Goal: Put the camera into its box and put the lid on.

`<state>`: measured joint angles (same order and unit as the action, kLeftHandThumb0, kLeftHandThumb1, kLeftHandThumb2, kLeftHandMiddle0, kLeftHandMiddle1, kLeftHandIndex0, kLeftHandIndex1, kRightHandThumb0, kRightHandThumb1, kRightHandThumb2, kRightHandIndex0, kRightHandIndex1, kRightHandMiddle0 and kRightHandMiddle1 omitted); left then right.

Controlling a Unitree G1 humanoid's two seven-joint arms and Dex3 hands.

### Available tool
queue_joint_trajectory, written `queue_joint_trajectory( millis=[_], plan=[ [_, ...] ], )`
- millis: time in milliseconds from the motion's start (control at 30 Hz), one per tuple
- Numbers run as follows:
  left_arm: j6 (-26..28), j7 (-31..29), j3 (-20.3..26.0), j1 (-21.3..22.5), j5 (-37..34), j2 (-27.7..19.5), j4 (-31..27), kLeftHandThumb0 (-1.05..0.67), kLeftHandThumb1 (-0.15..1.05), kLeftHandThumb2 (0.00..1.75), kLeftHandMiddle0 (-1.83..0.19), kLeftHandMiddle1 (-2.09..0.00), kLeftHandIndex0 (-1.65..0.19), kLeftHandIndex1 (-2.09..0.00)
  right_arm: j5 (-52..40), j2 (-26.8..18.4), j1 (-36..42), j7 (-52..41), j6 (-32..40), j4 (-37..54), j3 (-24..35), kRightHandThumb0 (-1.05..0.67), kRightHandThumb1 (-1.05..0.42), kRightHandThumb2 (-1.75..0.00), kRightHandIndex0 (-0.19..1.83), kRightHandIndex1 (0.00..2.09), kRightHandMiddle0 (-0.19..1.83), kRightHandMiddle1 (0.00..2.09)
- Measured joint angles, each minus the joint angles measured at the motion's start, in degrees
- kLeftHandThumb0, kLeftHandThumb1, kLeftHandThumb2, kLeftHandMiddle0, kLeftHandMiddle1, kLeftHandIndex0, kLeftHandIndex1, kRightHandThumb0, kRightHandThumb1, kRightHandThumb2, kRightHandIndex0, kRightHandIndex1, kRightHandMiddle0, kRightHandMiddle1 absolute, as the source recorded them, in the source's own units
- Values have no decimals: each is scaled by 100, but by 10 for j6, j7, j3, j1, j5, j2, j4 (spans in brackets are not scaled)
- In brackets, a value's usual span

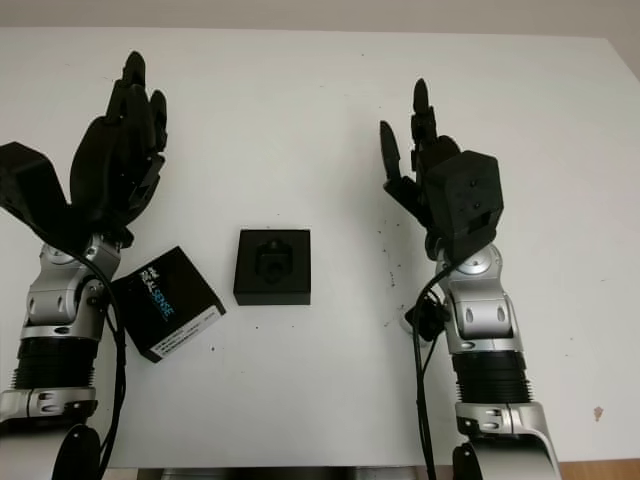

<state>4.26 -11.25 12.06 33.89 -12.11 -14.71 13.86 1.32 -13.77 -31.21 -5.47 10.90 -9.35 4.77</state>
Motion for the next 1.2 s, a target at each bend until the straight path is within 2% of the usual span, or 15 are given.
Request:
queue_joint_trajectory(
  millis=[400, 533, 800, 900, 1033, 1200],
  plan=[
    [8, 5, 0, -3, 0, 1, -6, -84, 105, 69, 19, 0, 19, 0, -5, 5, 0, -2, 4, 3, 0, -80, -105, -65, -19, 0, -19, 0],
    [10, 6, 1, -7, 0, 1, -9, -84, 105, 69, 19, 0, 19, 0, -6, 5, 3, -9, -12, 5, 0, -84, -105, -65, -19, 0, -19, 0],
    [17, 7, 1, -13, -2, 1, -18, -84, 105, 68, 19, 0, 19, 0, -6, -21, 29, -46, -11, 51, 2, -81, -105, -61, -19, 0, -19, 0],
    [16, 2, 1, -13, -2, 1, -17, -83, 105, 68, 19, 0, 19, 0, -15, -44, 41, -85, -38, 61, 4, -81, -105, -45, -18, 2, -15, 3],
    [15, -1, 2, -13, -2, 1, -17, -84, 105, 68, 19, 0, 19, 0, -71, -72, 48, -162, -79, 55, 25, -78, -102, -12, -18, 1, -14, 4],
    [13, -4, 2, -13, -2, 1, -15, -83, 105, 68, 19, 0, 19, 0, -117, -100, 61, -227, -83, 48, 43, -75, -90, -3, -11, 5, -4, 10]
  ],
)
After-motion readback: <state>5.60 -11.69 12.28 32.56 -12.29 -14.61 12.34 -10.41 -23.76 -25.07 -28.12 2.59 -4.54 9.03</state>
